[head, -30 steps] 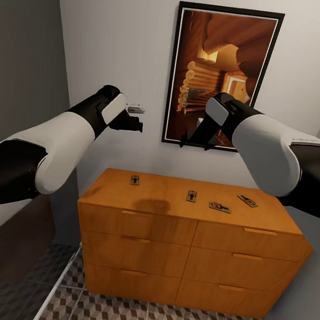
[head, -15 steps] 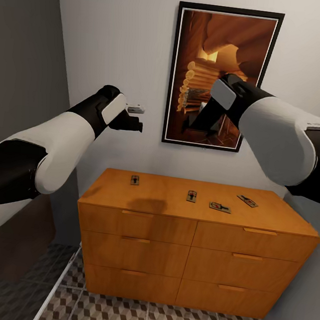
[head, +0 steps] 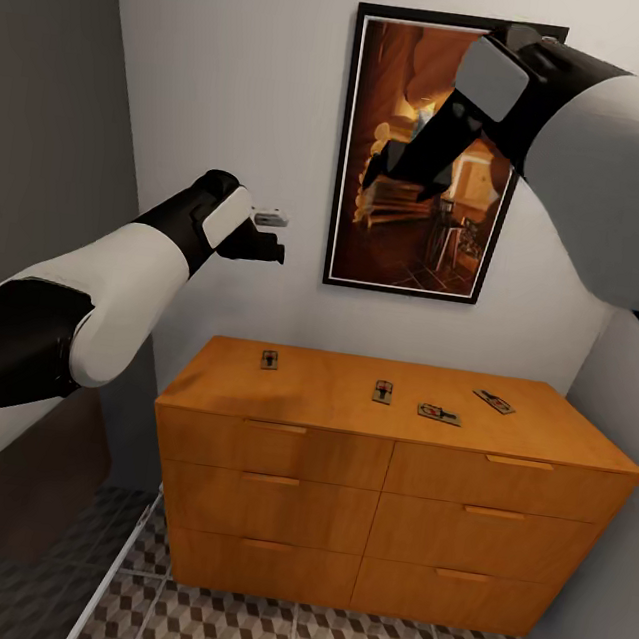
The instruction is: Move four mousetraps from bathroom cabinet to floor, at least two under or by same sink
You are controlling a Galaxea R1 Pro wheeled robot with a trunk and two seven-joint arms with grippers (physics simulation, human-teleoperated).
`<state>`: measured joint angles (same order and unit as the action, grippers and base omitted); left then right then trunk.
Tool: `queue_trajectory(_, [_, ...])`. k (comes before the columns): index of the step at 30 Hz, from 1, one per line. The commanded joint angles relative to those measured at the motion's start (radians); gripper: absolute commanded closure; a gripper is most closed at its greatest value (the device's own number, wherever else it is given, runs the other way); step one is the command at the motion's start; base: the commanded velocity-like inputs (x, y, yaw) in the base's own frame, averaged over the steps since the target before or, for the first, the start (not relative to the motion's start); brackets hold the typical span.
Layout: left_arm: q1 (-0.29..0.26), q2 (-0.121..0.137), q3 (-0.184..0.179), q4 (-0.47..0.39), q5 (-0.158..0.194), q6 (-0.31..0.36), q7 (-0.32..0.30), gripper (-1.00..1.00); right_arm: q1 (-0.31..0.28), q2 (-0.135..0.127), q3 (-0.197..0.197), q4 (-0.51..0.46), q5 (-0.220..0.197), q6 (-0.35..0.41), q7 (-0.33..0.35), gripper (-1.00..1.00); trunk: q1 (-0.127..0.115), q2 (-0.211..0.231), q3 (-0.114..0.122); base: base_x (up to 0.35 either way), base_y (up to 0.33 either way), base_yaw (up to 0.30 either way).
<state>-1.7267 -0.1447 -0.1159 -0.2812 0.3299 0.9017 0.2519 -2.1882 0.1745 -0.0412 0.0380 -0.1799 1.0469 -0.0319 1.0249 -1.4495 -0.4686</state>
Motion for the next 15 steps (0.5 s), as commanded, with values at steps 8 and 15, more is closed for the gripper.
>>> queue_trajectory(8, [-0.001, -0.001, -0.007, -0.001, 0.011, 0.003, 0.007, -1.00, -0.150, 0.000, -0.003, 0.002, -0.024, 0.000, 0.003, -1.00, 0.000, 0.000, -0.001, 0.000, 0.000, 0.000])
queue_trajectory(15, [-0.001, -0.001, -0.008, -0.001, 0.011, 0.003, 0.007, -1.00, -0.251, 0.000, -0.004, 0.003, -0.030, 0.000, 0.004, -1.00, 0.000, 0.000, -0.001, 0.000, 0.000, 0.000])
